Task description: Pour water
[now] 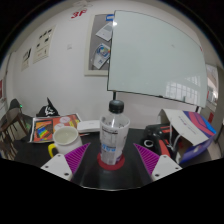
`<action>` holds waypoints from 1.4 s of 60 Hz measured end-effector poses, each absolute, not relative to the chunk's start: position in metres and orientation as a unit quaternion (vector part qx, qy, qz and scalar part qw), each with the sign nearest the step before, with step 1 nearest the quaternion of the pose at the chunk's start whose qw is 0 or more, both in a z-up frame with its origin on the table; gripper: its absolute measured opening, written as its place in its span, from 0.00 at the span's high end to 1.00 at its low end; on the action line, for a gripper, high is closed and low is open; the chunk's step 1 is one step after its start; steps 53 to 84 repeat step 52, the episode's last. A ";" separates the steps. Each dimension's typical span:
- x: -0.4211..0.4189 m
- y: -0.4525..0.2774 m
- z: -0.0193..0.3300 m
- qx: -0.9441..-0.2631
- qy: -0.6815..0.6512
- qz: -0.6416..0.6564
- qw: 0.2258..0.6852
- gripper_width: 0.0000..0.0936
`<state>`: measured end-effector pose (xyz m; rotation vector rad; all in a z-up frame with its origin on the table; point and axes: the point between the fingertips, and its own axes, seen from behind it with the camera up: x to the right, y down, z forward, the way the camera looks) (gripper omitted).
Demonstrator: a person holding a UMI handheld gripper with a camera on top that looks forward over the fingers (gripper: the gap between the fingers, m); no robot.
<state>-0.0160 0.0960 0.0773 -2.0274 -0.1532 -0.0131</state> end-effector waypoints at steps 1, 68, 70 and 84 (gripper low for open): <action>-0.017 0.088 0.082 -0.849 -0.063 -0.010 0.525 0.10; -0.069 -0.211 0.197 -0.844 -0.016 -0.070 0.531 0.10; -0.069 -0.211 0.197 -0.844 -0.016 -0.070 0.531 0.10; -0.069 -0.211 0.197 -0.844 -0.016 -0.070 0.531 0.10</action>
